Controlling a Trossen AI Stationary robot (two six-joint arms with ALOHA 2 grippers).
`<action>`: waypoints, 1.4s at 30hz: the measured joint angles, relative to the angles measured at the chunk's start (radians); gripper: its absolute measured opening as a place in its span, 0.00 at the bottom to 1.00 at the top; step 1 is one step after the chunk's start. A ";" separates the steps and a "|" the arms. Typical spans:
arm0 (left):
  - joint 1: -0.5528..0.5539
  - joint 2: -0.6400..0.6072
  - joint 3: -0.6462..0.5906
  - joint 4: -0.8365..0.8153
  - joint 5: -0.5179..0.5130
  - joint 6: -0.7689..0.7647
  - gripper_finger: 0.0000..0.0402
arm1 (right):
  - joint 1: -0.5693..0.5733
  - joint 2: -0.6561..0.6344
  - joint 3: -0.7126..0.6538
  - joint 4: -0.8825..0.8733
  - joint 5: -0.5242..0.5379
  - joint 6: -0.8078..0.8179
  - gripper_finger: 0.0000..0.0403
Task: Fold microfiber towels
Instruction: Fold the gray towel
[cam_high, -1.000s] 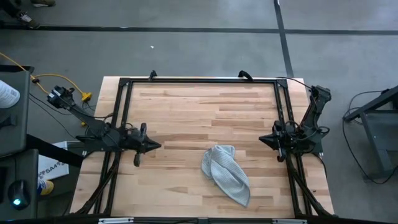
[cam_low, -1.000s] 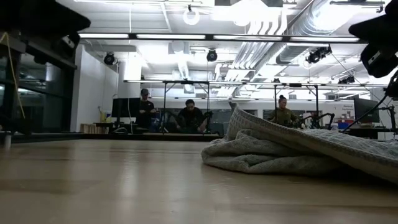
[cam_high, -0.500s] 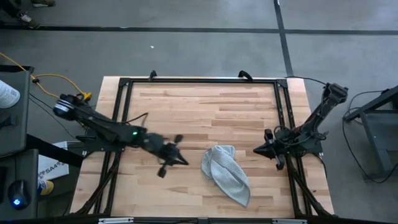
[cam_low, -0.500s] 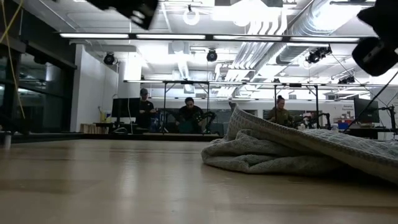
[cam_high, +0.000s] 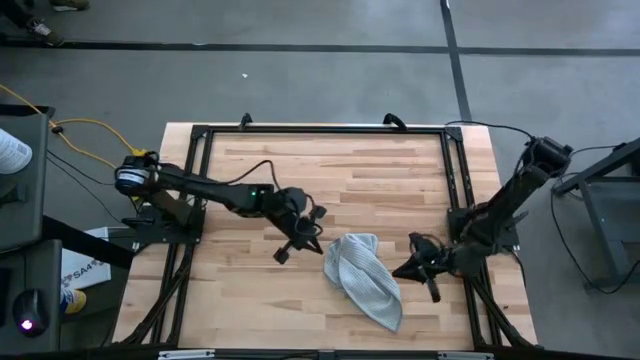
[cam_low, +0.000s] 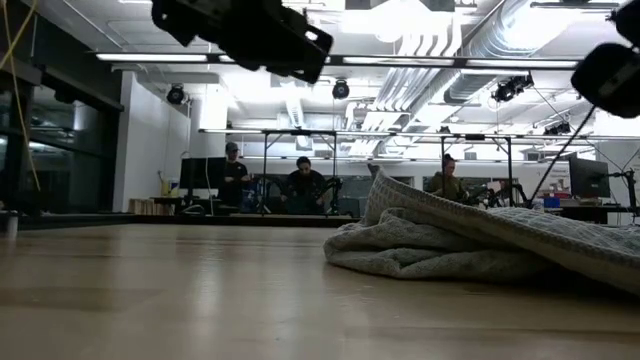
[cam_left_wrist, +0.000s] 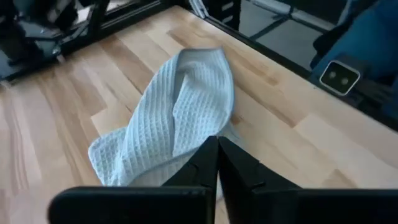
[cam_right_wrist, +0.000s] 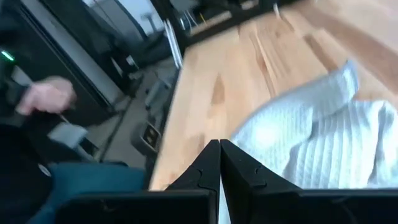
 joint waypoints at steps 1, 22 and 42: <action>0.000 0.003 0.001 -0.012 0.004 0.017 0.03 | 0.000 0.034 0.011 -0.001 -0.006 0.008 0.01; 0.017 0.015 0.014 -0.035 0.005 0.125 0.03 | 0.002 0.544 0.591 -0.658 -0.238 0.400 0.01; 0.017 0.016 0.013 -0.059 0.006 0.202 0.03 | 0.054 0.634 0.810 -0.915 -0.282 0.648 0.01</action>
